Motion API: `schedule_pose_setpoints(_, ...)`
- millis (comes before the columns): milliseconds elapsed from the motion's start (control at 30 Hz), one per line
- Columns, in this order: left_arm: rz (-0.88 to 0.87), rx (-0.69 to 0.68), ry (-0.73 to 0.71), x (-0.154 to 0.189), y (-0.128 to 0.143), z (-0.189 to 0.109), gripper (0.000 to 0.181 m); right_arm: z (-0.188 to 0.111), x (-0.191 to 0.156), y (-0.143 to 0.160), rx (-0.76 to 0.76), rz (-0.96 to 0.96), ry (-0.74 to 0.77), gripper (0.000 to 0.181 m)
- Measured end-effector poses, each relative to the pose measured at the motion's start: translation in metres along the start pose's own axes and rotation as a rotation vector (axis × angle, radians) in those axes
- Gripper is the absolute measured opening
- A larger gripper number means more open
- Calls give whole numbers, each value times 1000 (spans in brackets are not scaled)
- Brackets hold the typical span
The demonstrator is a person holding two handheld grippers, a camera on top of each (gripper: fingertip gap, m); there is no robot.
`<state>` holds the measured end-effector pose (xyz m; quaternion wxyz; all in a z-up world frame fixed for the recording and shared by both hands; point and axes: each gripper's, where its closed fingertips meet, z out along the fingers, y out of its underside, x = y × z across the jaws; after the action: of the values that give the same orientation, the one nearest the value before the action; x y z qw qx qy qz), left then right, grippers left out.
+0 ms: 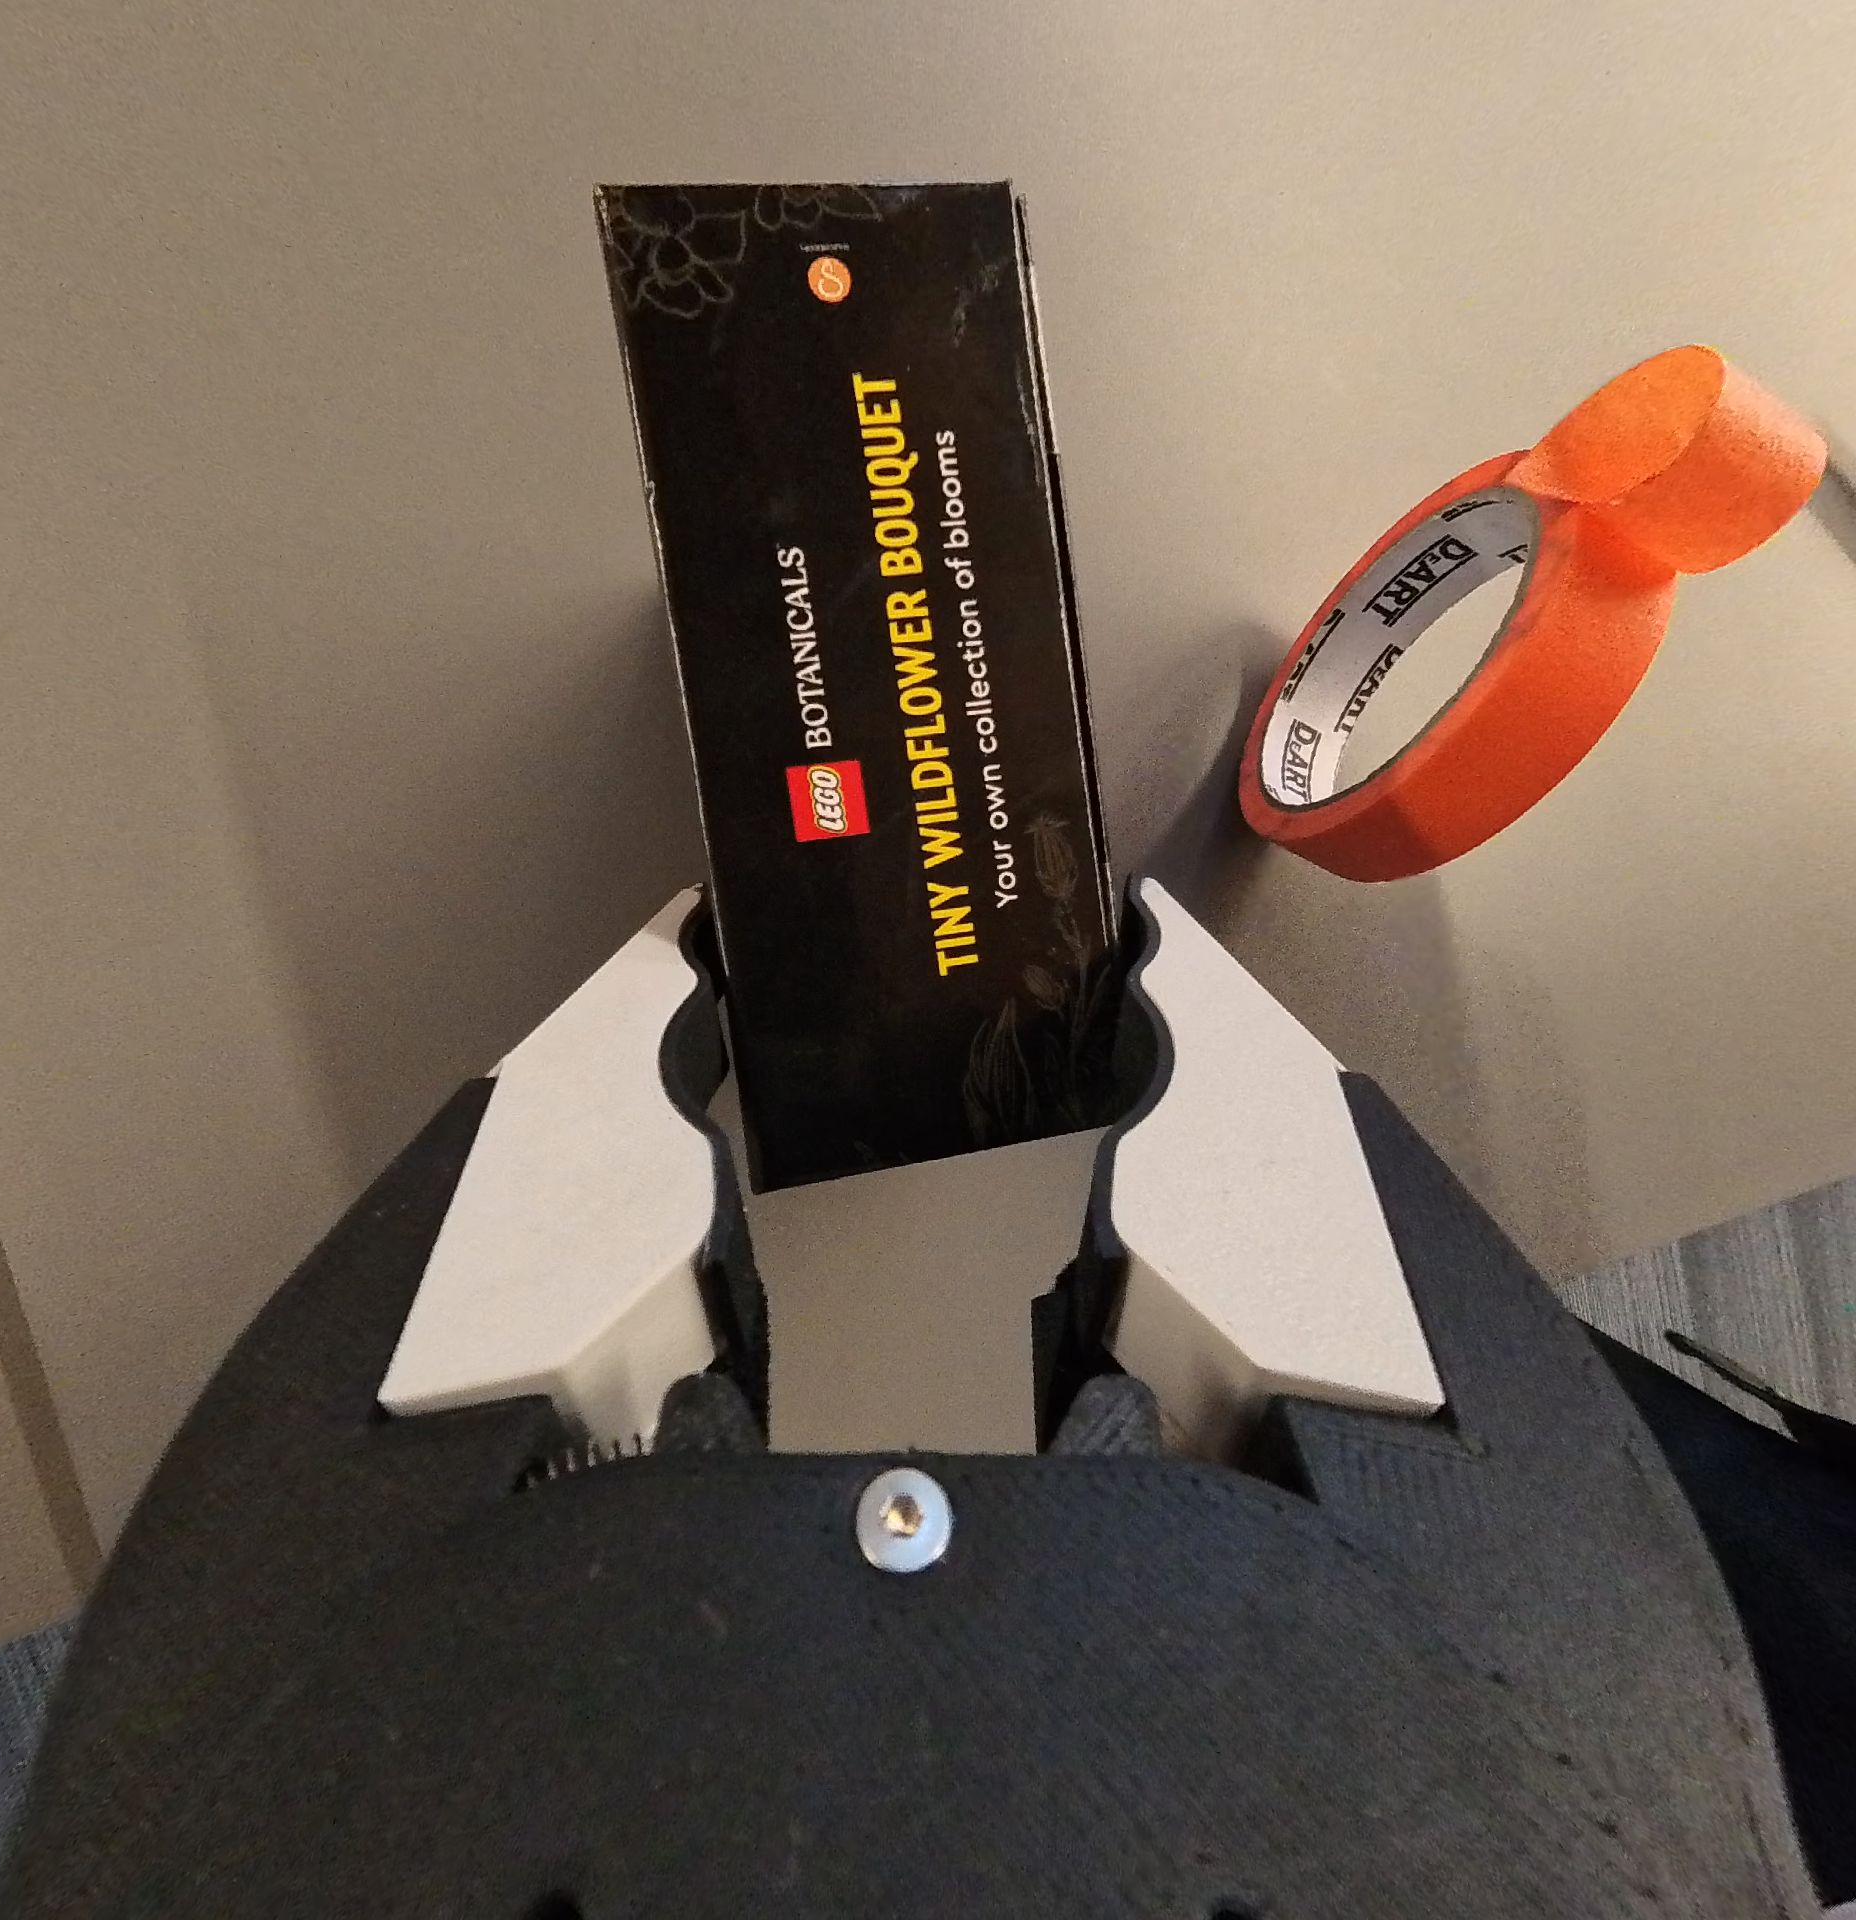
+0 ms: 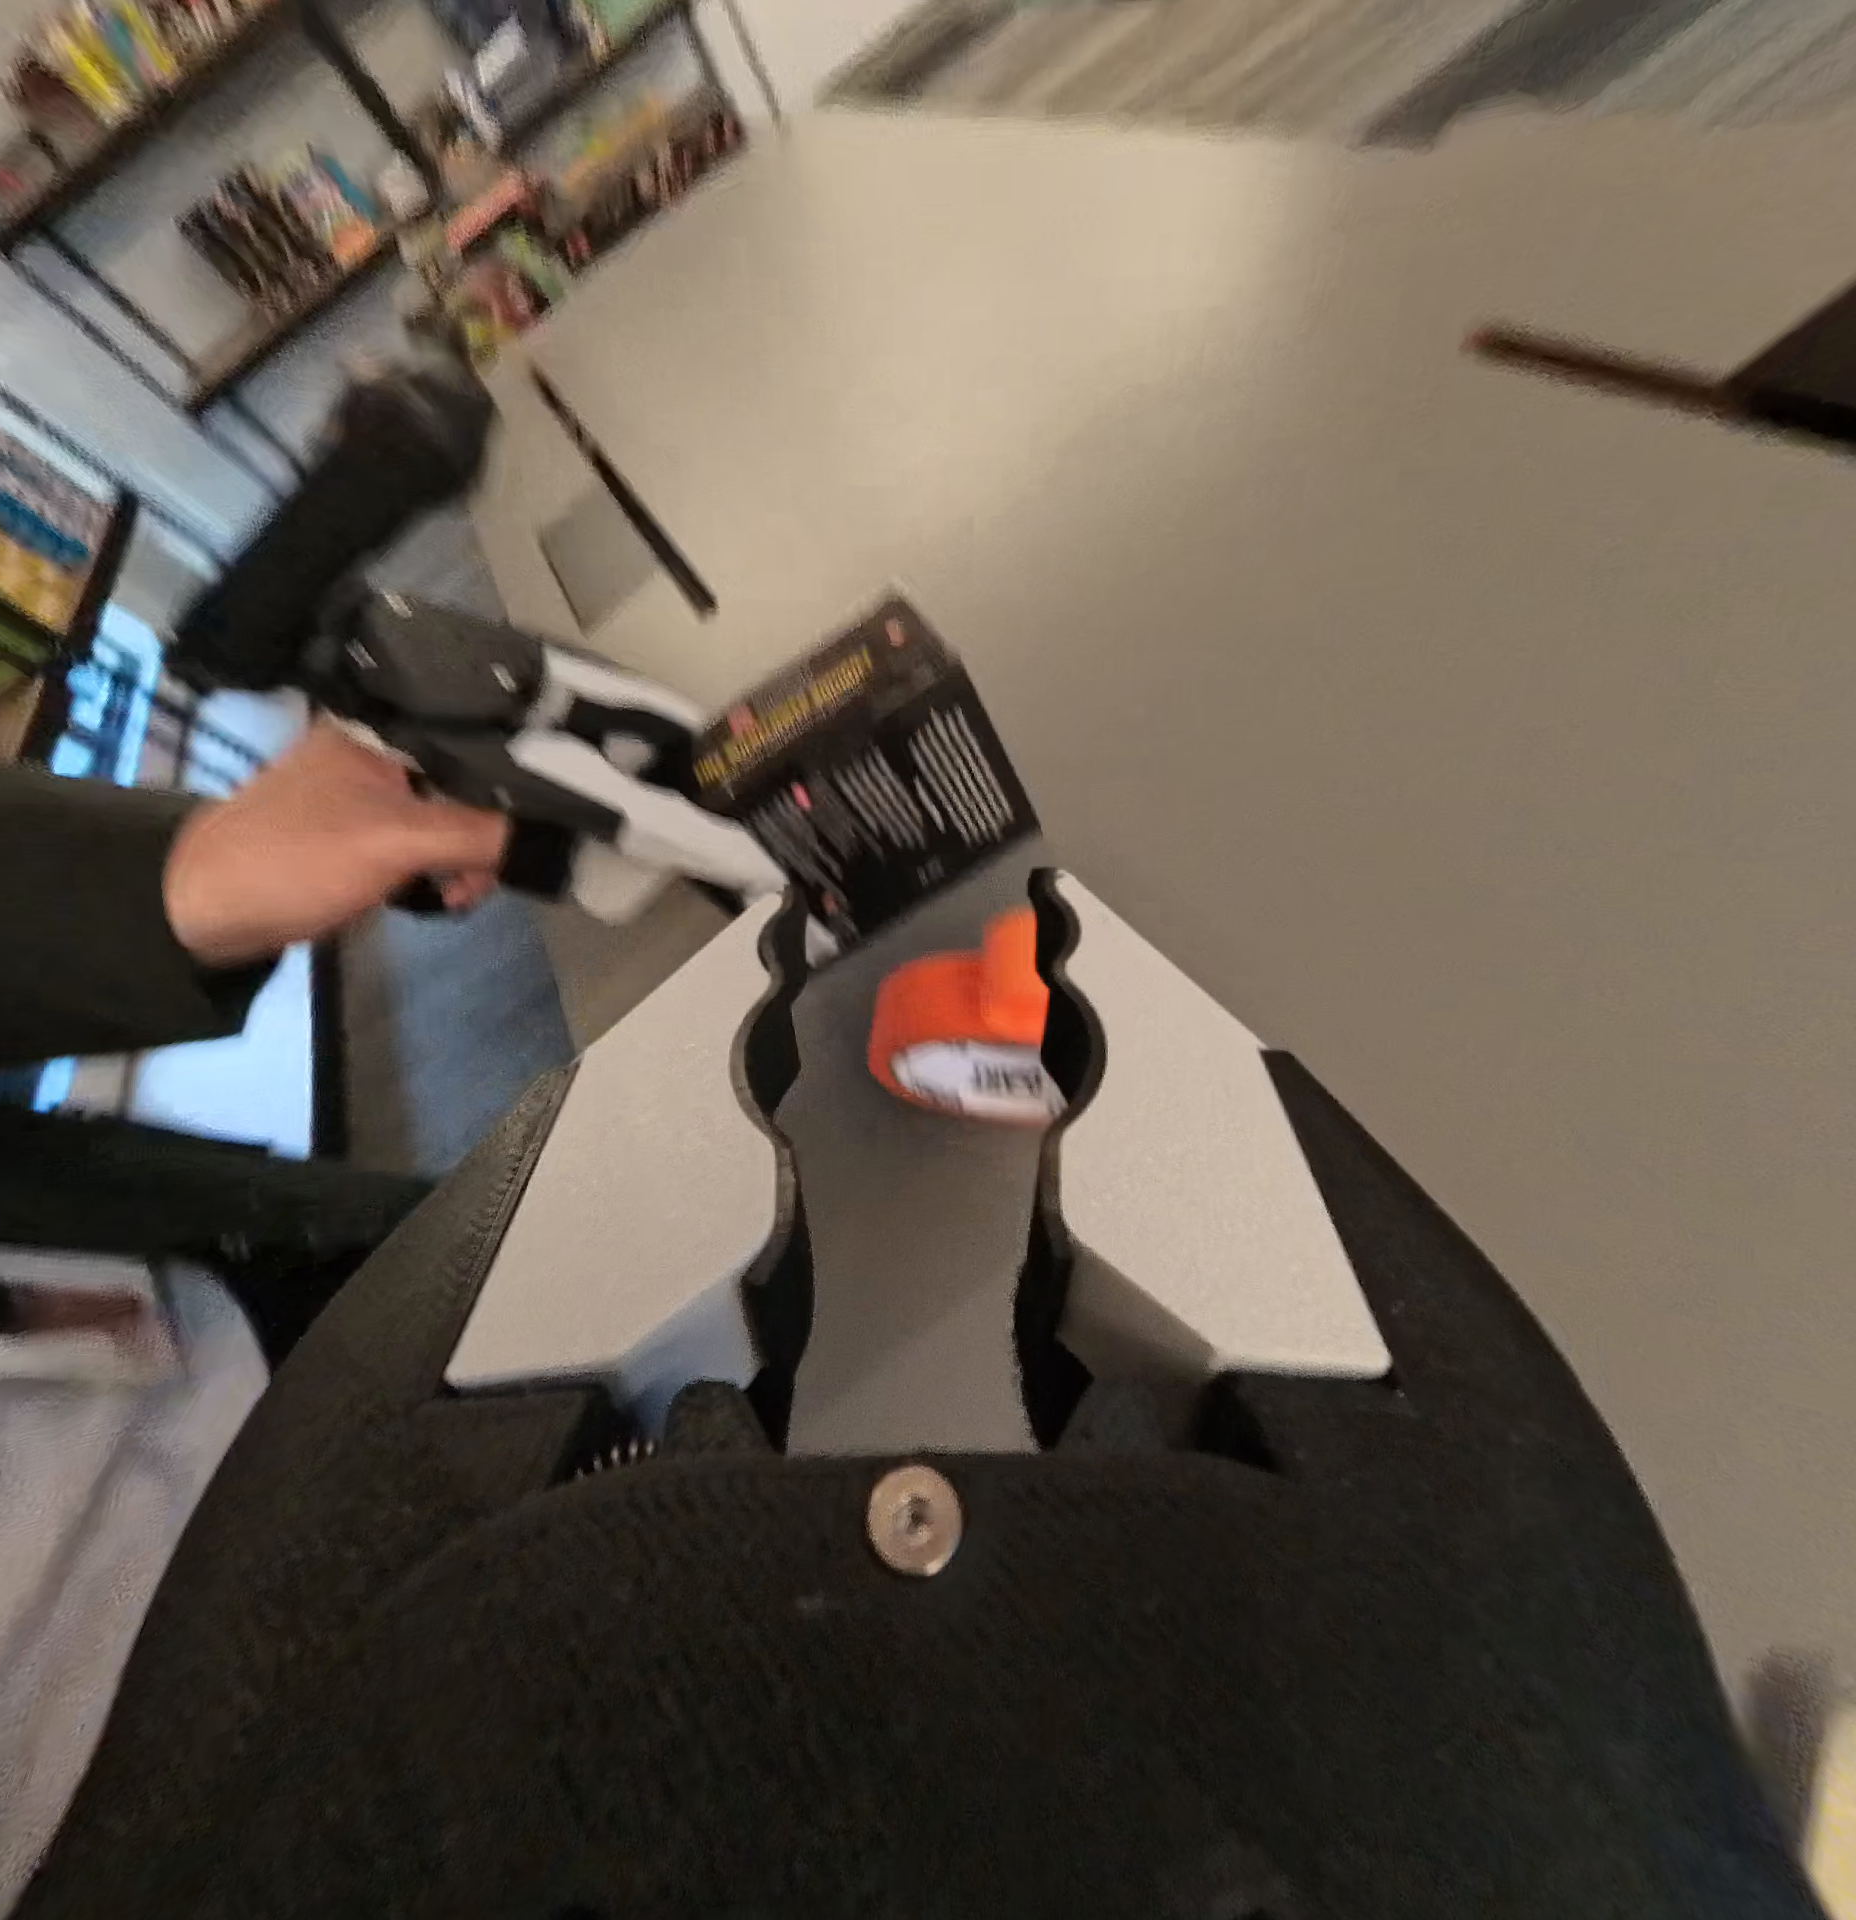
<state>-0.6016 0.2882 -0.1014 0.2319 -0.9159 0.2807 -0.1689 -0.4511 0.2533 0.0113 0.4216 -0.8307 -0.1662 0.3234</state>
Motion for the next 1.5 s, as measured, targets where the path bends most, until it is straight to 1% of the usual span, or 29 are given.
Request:
schedule_pose_setpoints(67, 2, 1, 3, 0, 0, 0, 75, 1, 24, 36, -133, 23, -29, 44)
schedule_pose_setpoints(133, 6, 5, 7, 0, 0, 0, 75, 4, 47, 64, -214, 37, -27, 44)
schedule_pose_setpoints(233, 7, 17, 12, 1, 0, 0, 75, 20, 64, 86, -242, 60, -45, 45)
schedule_pose_setpoints(300, 7, 16, 10, 1, 0, 0, 75, 33, 65, 94, -237, 63, -68, 46)
schedule_pose_setpoints(367, 5, 11, 9, 1, 0, 0, 75, 42, 59, 93, -228, 76, -115, 46)
schedule_pose_setpoints(400, 7, 10, 10, 1, 0, 0, 75, 43, 56, 88, -205, 83, -140, 46)
schedule_pose_setpoints(467, 5, 11, 11, 1, 0, 0, 75, 41, 54, 76, -153, 155, -198, 42)
schedule_pose_setpoints(567, 4, 12, 11, 1, 0, 0, 75, 37, 73, 69, -131, 213, -189, 40)
schedule_pose_setpoints(633, 3, 16, 13, 1, -1, 0, 75, 39, 75, 71, -159, 215, -213, 42)
schedule_pose_setpoints(700, 0, 17, 13, 1, -1, 0, 75, 45, 68, 71, -174, 201, -250, 46)
schedule_pose_setpoints(767, 1, 14, 11, 1, -1, 0, 75, 52, 60, 70, -174, 194, -292, 46)
schedule_pose_setpoints(900, 0, 14, 11, 1, -1, 0, 74, 64, 48, 64, -151, 241, -357, 47)
schedule_pose_setpoints(1000, 0, 14, 10, 1, -1, 0, 74, 70, 36, 58, -133, 224, -397, 48)
schedule_pose_setpoints(1133, -1, 13, 9, 1, -1, 0, 74, 79, 22, 59, -153, 218, -449, 48)
schedule_pose_setpoints(1233, -1, 12, 9, 1, -1, 0, 74, 82, 12, 56, -154, 241, -491, 48)
schedule_pose_setpoints(1400, 0, 8, 9, 1, 0, 0, 74, 80, -1, 40, -89, 285, -535, 44)
schedule_pose_setpoints(1500, 0, 6, 8, 1, 0, 0, 74, 77, -13, 43, -112, 257, -564, 42)
